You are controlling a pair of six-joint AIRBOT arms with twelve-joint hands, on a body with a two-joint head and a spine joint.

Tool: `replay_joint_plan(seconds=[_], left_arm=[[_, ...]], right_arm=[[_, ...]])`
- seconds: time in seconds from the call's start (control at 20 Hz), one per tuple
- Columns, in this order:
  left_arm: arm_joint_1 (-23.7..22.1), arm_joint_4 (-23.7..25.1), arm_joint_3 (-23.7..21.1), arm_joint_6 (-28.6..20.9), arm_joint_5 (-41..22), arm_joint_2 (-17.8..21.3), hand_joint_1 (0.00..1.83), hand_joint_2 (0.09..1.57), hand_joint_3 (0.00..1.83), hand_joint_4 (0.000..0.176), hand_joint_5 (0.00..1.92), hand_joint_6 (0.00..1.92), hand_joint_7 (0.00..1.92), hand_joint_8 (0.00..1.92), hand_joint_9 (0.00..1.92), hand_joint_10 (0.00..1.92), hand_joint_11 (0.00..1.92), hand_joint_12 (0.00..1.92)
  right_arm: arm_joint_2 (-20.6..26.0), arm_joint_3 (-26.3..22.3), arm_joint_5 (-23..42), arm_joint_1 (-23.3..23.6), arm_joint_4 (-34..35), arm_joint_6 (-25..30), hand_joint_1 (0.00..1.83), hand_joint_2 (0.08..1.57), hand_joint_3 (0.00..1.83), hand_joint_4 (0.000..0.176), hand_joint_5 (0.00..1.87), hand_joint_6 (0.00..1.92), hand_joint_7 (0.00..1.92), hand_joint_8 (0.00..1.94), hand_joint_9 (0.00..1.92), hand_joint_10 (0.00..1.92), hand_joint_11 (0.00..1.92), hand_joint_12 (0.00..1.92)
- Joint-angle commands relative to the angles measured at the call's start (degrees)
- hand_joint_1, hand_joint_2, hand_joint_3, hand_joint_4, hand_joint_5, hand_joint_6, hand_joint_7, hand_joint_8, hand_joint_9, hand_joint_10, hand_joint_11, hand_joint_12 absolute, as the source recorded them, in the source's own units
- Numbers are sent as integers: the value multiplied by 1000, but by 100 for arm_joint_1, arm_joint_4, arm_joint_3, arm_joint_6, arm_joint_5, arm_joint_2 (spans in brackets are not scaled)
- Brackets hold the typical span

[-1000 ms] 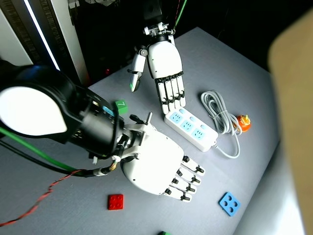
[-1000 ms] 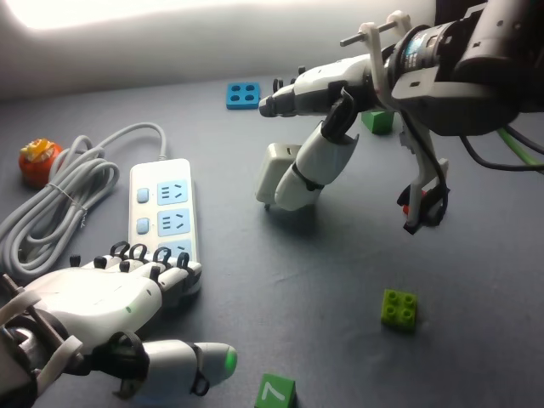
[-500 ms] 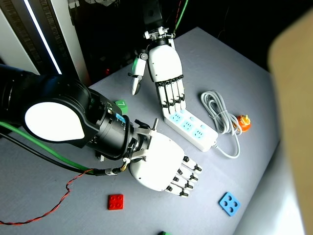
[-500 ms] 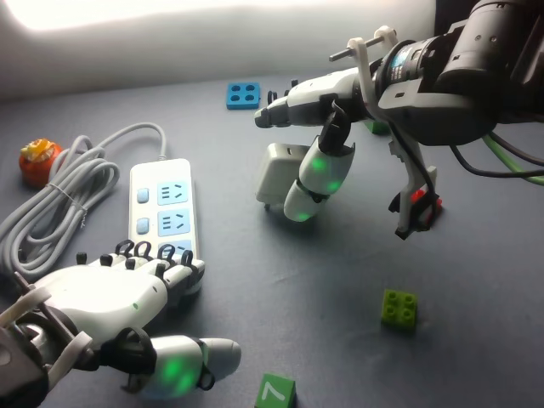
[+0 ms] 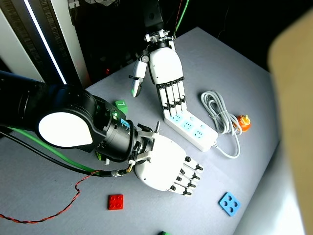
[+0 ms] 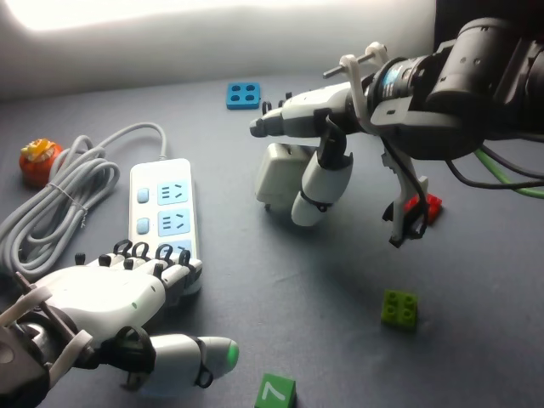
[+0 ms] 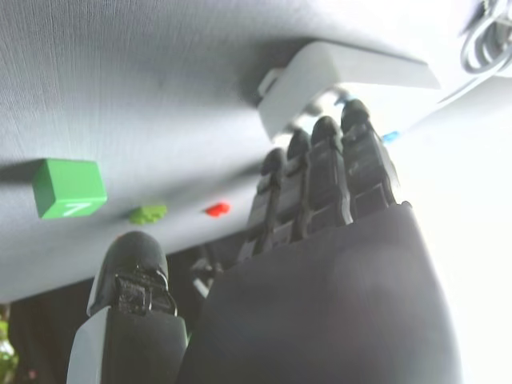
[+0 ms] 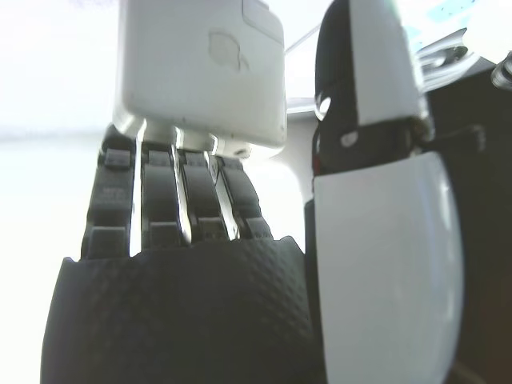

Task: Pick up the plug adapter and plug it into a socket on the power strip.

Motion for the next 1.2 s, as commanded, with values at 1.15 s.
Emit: replay_joint_plan(seconds=[1.15], left_arm=[[31,-104,85,74,-240,-127,0,1205,2,0,31,5,50,2,31,1,5,35]], right_arm=[[-160,291,665,-78,-63,308,1275,985,11,0,0,0,0,0,0,0,9,4]])
